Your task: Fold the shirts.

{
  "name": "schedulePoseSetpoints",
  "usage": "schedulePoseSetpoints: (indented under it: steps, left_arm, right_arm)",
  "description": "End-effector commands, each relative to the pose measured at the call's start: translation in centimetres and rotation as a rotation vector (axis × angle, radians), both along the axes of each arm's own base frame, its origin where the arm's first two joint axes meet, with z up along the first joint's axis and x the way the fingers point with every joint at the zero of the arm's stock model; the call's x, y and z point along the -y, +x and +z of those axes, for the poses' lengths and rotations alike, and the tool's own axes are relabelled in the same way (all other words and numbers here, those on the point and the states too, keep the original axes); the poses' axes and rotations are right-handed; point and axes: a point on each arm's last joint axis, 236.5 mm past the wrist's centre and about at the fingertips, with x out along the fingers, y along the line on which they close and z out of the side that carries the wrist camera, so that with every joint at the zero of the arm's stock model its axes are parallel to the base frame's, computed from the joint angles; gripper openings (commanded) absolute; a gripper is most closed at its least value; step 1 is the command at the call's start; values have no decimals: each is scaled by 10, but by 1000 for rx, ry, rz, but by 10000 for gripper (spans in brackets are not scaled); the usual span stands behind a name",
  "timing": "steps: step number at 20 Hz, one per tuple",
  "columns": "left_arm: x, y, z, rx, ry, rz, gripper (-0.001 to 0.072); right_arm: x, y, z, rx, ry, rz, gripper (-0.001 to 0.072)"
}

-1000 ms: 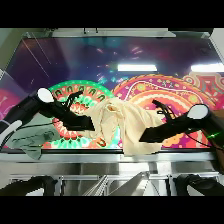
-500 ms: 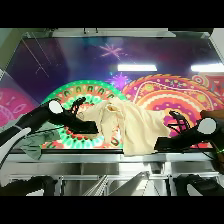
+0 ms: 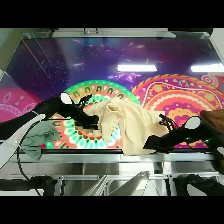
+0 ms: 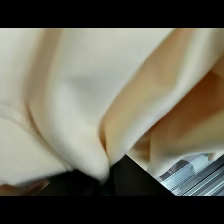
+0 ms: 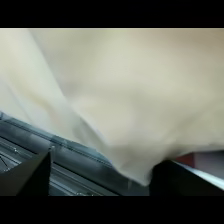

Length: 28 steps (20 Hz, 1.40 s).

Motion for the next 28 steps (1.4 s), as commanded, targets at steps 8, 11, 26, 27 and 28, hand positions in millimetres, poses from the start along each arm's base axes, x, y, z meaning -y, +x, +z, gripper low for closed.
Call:
schedulePoseSetpoints:
  steps: [8, 11, 26, 27, 28]
  left_arm:
    - [12, 33, 168, 286, -186, -55, 1]
    - [0, 36, 317, 604, -373, 17, 1]
    - [-110, -26, 485, 1176, -403, 414, 28]
    - [-107, -9, 456, 1067, -456, 412, 28]
    - [-104, 10, 419, 948, -488, 412, 28]
  right_arm:
    - [-49, 75, 144, 400, 393, 141, 13]
    - [-18, 112, 269, 775, 356, 122, 14]
    - [38, 82, 511, 1509, 165, -117, 15]
    - [39, 97, 493, 1429, 228, -123, 15]
    - [42, 116, 468, 1339, 267, -137, 15]
